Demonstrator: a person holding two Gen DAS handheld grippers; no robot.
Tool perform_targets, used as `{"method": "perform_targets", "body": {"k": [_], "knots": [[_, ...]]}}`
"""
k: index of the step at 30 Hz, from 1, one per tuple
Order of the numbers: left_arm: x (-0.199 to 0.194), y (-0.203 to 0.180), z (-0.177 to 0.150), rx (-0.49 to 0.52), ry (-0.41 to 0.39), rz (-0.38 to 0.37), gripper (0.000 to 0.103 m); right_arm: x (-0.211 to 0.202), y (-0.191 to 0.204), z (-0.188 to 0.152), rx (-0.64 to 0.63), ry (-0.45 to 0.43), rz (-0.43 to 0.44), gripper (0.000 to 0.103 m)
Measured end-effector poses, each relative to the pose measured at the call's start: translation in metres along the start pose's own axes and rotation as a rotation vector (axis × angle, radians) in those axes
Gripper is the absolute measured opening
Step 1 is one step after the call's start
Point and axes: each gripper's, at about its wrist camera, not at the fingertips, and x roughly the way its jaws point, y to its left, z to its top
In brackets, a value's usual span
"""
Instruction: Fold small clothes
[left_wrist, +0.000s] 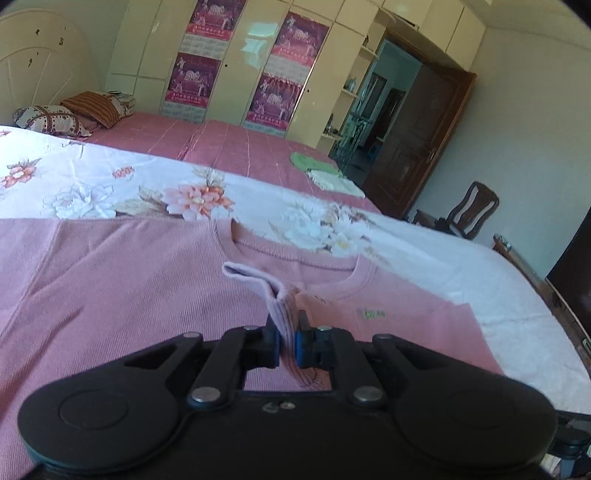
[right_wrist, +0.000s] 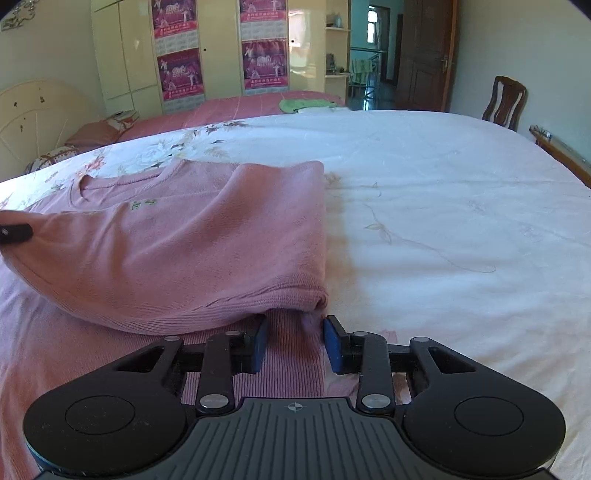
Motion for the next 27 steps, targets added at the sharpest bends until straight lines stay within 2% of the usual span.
{"method": "perform_targets", "body": {"k": [3,5,6,7,10,15,17,20,21,23,26,27], "knots": [[-0.014,0.002,0.012,-0.009,-0.059,0.002,0.007,0.0,-0.003,0.008,0.017,-0.034,-0.023,0.034],[-0.019,0.007,0.013,-0.01,-0.069,0.014,0.007,0.002,-0.004,0.013,0.028,-0.04,0.005,0.034],[-0.018,0.011,0.011,-0.007,-0.065,0.027,0.007,0.001,-0.005,0.014,0.037,-0.05,0.009,0.029],[-0.016,0.016,0.008,-0.013,-0.05,0.044,0.007,0.001,-0.007,0.015,0.051,-0.052,0.017,0.005],[-0.005,0.031,-0.009,-0.041,0.013,0.074,0.007,0.001,-0.021,0.01,0.136,-0.041,0.009,0.005],[0.009,0.038,-0.031,-0.008,0.083,0.13,0.009,0.0,-0.019,0.0,0.082,0.0,0.013,0.005],[0.005,0.035,-0.031,0.026,0.074,0.181,0.023,-0.003,-0.022,-0.001,0.09,0.025,0.031,0.007],[-0.008,0.041,-0.029,0.016,0.079,0.242,0.053,-0.018,-0.03,-0.008,0.106,0.046,0.05,0.008],[-0.014,0.045,-0.028,0.001,0.071,0.271,0.069,-0.026,-0.033,-0.01,0.113,0.043,0.052,0.008],[-0.03,0.052,-0.027,-0.025,0.046,0.291,0.07,-0.04,-0.038,-0.012,0.135,0.024,0.057,0.008],[-0.046,0.046,-0.02,-0.012,0.017,0.236,0.068,-0.05,-0.046,-0.002,0.178,-0.009,0.074,0.015],[-0.045,0.04,-0.017,0.002,0.014,0.205,0.068,-0.047,-0.048,0.004,0.19,-0.018,0.079,0.031]]}}
